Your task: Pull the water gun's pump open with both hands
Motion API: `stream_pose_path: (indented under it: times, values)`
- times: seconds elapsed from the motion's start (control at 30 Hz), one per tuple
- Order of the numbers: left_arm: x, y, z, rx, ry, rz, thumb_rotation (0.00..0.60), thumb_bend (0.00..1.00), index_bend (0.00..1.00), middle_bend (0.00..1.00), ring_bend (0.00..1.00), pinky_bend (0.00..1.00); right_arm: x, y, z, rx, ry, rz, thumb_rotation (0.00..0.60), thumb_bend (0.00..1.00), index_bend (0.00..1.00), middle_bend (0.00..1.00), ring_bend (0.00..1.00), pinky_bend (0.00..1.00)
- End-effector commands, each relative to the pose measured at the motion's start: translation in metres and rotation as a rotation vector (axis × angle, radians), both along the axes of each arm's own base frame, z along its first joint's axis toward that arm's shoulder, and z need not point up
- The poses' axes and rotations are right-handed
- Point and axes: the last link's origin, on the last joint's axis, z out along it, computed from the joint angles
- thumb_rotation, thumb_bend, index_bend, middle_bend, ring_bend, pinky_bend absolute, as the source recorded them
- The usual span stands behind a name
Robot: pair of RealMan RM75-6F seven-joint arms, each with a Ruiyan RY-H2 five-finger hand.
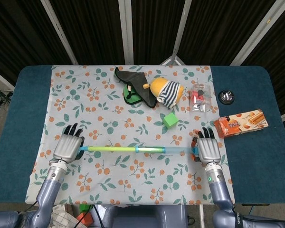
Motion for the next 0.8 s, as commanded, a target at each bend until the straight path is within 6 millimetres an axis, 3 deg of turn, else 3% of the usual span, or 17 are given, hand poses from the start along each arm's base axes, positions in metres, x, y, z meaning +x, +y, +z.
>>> stream_pose_path:
  times: [0.03,0.8]
  values:
    - [0.000,0.000,0.001,0.000,-0.003,-0.002,0.600,0.53,0.63,0.19,0.00,0.10,0.000,-0.001,0.002,-0.006,0.007,-0.001,0.600,0.30,0.74,0.23,0.00,0.00]
    - [-0.027,-0.005,0.021,0.008,0.024,0.026,0.600,0.53,0.64,0.19,0.00,0.10,-0.022,-0.010,0.024,-0.050,0.086,-0.055,0.600,0.30,0.74,0.23,0.00,0.00]
